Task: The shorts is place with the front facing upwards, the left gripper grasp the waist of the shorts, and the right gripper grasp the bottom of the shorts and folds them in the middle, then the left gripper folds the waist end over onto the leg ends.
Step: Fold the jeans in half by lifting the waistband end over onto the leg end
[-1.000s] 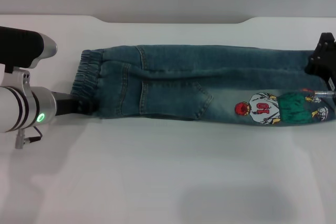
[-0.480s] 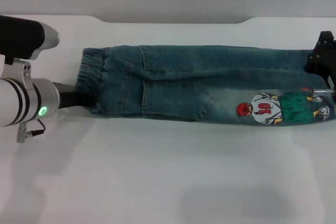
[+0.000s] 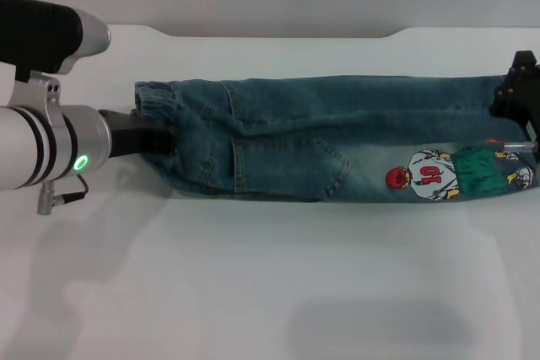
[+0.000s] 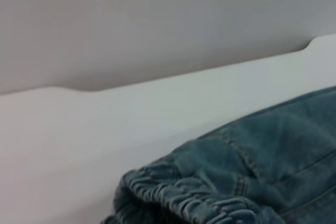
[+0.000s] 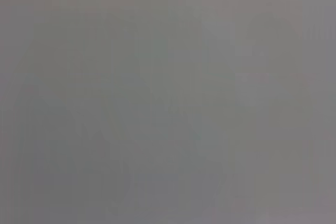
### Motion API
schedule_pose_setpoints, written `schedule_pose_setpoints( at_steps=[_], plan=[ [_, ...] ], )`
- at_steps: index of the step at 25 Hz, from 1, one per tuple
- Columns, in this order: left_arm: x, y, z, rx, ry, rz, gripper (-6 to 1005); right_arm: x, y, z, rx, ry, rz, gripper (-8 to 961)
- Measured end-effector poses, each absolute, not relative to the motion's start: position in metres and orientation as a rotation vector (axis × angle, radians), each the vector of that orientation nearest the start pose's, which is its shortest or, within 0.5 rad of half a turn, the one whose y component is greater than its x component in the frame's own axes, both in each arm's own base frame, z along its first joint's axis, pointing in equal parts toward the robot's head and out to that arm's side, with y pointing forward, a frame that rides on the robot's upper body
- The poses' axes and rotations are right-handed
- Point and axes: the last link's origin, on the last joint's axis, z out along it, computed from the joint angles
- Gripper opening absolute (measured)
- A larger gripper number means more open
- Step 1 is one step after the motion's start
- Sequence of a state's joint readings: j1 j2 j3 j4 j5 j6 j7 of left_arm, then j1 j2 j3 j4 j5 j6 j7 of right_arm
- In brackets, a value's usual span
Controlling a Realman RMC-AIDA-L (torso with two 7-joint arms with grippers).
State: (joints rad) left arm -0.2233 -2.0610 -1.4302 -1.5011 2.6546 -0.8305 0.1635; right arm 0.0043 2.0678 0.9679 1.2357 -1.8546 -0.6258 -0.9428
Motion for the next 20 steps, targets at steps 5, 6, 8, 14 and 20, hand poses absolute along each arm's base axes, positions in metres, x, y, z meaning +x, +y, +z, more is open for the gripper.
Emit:
schedule_pose_setpoints(
  at_steps=[5, 6, 8, 14, 20],
  plan=[
    [-0.210, 0.345, -0.014, -2.128, -1.020, -0.055, 69, 0.245, 0.315, -0.030, -1.554, 0.616, 0.444, -1],
    [-0.196, 0.343, -0.010, -2.141, -0.990, -0.087, 69, 0.245, 0.317, -0.032, -1.561, 0.613, 0.441, -1],
    [-0.188, 0.343, -0.006, -2.149, -0.967, -0.107, 69, 0.243, 0.320, -0.035, -1.577, 0.606, 0.440, -1],
    [-0.165, 0.341, 0.004, -2.166, -0.906, -0.156, 69, 0.237, 0.327, -0.045, -1.616, 0.600, 0.452, -1],
    [-0.148, 0.337, 0.017, -2.171, -0.851, -0.192, 70, 0.240, 0.336, -0.058, -1.654, 0.634, 0.468, -1]
  ],
)
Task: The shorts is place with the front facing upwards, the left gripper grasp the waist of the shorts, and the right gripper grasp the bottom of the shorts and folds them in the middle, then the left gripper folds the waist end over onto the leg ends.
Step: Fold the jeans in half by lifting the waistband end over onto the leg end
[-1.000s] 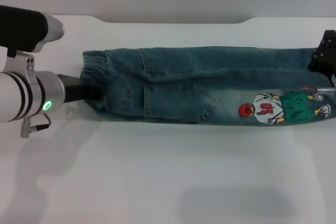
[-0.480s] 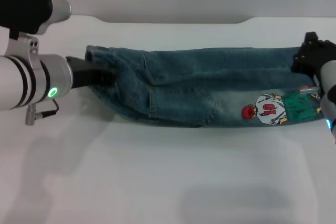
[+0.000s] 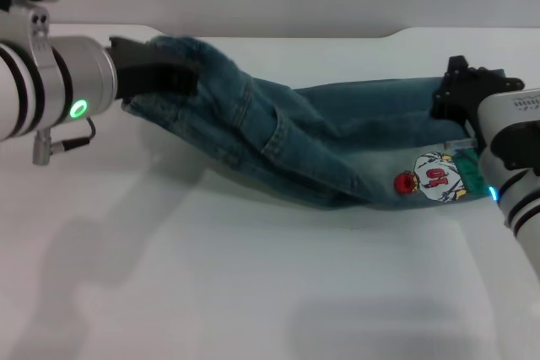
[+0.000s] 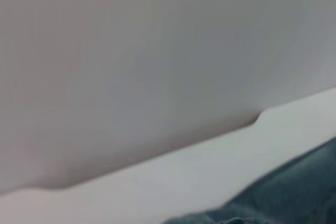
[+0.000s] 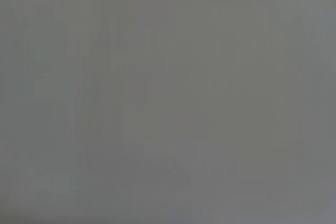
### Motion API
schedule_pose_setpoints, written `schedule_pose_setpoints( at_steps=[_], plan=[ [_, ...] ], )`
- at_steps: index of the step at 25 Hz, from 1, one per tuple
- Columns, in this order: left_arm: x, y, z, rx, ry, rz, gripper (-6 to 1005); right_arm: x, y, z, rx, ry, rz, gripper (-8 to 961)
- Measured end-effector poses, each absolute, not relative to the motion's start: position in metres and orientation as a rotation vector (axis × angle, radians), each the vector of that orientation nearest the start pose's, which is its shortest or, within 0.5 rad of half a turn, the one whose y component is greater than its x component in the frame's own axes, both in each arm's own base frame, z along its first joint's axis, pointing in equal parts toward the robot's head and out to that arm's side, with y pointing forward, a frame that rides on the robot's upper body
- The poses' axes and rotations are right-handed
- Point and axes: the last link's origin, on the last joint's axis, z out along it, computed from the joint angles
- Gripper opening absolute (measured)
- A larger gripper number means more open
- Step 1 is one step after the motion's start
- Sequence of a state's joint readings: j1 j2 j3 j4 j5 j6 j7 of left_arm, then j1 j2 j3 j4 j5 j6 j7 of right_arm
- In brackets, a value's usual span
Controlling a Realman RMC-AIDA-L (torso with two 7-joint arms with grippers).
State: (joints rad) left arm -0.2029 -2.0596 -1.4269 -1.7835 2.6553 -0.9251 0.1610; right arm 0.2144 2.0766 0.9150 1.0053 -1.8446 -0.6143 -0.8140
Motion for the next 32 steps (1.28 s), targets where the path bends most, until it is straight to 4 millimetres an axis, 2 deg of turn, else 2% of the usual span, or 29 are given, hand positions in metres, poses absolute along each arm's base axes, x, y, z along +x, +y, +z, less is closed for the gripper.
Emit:
schedule_pose_setpoints(
  at_steps=[1, 6, 7, 8, 11, 18, 23, 25, 32],
  plan=[
    [-0.140, 0.335, 0.022, -2.169, -0.824, -0.217, 70, 0.241, 0.337, -0.061, -1.662, 0.642, 0.471, -1],
    [-0.140, 0.335, 0.022, -2.169, -0.824, -0.217, 68, 0.239, 0.339, -0.073, -1.704, 0.671, 0.491, -1],
    [-0.123, 0.330, 0.033, -2.169, -0.765, -0.263, 68, 0.238, 0.340, -0.075, -1.715, 0.676, 0.495, -1],
    [-0.116, 0.328, 0.037, -2.172, -0.738, -0.277, 68, 0.237, 0.340, -0.078, -1.725, 0.679, 0.499, -1],
    [-0.111, 0.326, 0.040, -2.173, -0.715, -0.293, 68, 0.232, 0.343, -0.087, -1.771, 0.684, 0.514, -1],
    [-0.100, 0.323, 0.045, -2.174, -0.682, -0.328, 67, 0.214, 0.352, -0.110, -1.882, 0.686, 0.557, -2],
    [-0.097, 0.322, 0.045, -2.179, -0.673, -0.334, 67, 0.208, 0.354, -0.118, -1.928, 0.693, 0.574, -2],
    [-0.091, 0.322, 0.045, -2.192, -0.659, -0.352, 67, 0.203, 0.354, -0.123, -1.955, 0.696, 0.584, -2],
    [-0.087, 0.322, 0.044, -2.202, -0.645, -0.366, 66, 0.181, 0.355, -0.143, -2.083, 0.714, 0.607, -2]
  ],
)
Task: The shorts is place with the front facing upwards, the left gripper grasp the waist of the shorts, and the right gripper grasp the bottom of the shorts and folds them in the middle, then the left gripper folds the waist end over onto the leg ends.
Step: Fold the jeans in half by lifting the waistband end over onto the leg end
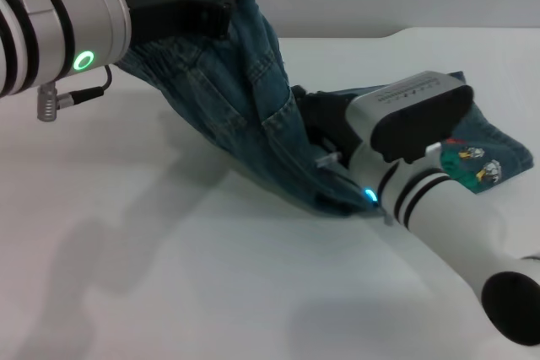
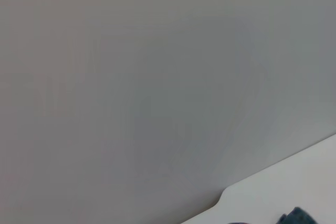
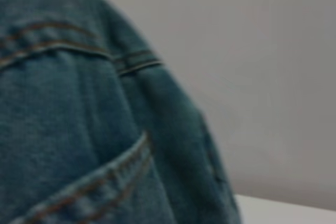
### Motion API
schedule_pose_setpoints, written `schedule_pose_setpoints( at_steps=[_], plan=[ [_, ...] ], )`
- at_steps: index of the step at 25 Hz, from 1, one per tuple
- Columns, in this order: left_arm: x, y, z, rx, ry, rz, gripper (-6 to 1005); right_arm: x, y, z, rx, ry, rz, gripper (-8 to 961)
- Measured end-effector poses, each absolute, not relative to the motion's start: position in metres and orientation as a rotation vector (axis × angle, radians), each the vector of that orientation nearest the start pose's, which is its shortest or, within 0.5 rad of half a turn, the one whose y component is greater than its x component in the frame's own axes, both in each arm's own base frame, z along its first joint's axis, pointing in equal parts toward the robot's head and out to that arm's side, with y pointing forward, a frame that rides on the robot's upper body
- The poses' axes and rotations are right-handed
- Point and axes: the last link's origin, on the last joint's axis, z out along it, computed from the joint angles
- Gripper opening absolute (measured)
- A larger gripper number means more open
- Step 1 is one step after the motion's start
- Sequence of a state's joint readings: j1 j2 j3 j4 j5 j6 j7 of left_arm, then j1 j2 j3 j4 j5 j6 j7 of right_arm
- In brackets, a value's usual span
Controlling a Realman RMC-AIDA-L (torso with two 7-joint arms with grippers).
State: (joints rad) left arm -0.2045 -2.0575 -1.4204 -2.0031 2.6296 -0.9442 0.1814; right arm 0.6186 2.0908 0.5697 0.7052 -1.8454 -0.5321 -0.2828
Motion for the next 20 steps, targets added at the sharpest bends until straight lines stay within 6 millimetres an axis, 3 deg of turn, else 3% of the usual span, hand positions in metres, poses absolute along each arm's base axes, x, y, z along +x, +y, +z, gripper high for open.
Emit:
schedule_pose_setpoints(
  at_steps=[12, 20],
  plan=[
    [-0.074, 0.323, 0.043, -2.231, -0.601, -0.414, 67, 0.158, 0.354, -0.160, -2.206, 0.700, 0.622, -2],
    [-0.083, 0.323, 0.046, -2.213, -0.608, -0.399, 66, 0.198, 0.351, -0.125, -1.974, 0.759, 0.635, -2]
  ],
)
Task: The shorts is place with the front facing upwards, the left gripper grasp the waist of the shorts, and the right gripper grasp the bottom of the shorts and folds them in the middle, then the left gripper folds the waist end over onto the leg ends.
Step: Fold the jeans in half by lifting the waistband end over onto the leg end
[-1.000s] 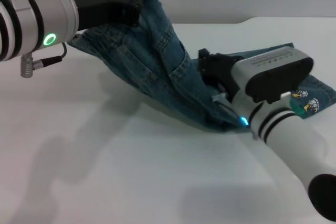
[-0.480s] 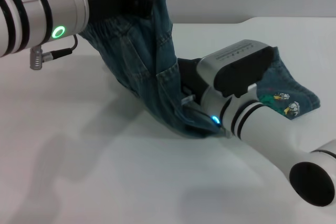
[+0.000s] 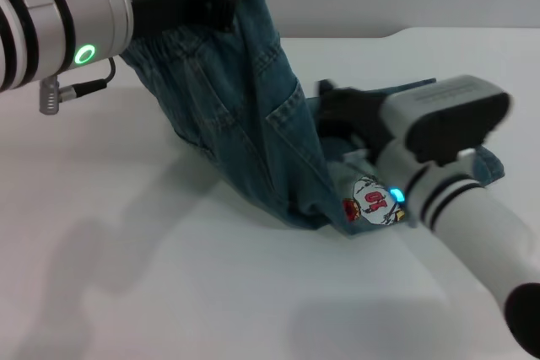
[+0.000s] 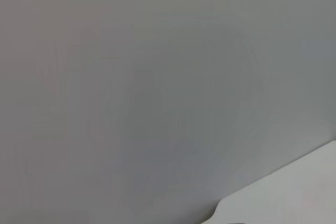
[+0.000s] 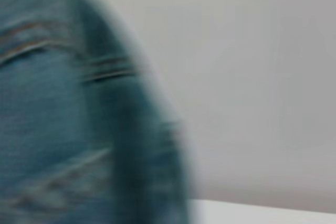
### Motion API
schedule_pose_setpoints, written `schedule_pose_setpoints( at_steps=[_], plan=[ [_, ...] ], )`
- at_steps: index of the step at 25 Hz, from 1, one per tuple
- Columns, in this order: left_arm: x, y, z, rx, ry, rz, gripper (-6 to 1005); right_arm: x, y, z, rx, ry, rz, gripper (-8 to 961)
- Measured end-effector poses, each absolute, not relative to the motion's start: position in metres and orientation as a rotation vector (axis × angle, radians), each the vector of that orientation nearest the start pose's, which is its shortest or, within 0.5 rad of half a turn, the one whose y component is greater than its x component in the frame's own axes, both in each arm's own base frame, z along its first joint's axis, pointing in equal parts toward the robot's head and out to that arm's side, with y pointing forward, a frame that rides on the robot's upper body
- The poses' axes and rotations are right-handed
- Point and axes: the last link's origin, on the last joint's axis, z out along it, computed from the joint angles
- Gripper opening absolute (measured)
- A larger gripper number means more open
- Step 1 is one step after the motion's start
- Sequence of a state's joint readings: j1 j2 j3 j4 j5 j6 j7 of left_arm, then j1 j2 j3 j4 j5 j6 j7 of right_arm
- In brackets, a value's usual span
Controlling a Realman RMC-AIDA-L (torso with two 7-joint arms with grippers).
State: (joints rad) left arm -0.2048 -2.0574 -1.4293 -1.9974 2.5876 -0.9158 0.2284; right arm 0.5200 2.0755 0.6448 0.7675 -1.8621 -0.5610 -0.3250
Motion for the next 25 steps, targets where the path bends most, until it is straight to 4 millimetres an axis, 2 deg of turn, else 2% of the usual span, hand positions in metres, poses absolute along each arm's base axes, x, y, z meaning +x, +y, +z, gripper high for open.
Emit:
schedule_pose_setpoints(
  at_steps=[1, 6, 11, 18, 24, 25],
  plan=[
    [-0.084, 0.324, 0.047, -2.209, -0.611, -0.399, 66, 0.210, 0.348, -0.113, -1.897, 0.753, 0.612, -2],
    [-0.088, 0.325, 0.051, -2.189, -0.619, -0.397, 65, 0.225, 0.345, -0.096, -1.802, 0.778, 0.596, -2],
    [-0.086, 0.325, 0.053, -2.191, -0.605, -0.403, 65, 0.234, 0.343, -0.103, -1.830, 0.819, 0.547, -2],
    [-0.075, 0.325, 0.052, -2.208, -0.576, -0.448, 65, 0.219, 0.349, -0.119, -1.915, 0.848, 0.564, -2],
    [-0.069, 0.325, 0.053, -2.221, -0.554, -0.494, 65, 0.191, 0.358, -0.138, -2.042, 0.829, 0.593, -2],
    [-0.067, 0.325, 0.053, -2.223, -0.551, -0.497, 65, 0.191, 0.358, -0.138, -2.042, 0.829, 0.593, -1]
  ],
)
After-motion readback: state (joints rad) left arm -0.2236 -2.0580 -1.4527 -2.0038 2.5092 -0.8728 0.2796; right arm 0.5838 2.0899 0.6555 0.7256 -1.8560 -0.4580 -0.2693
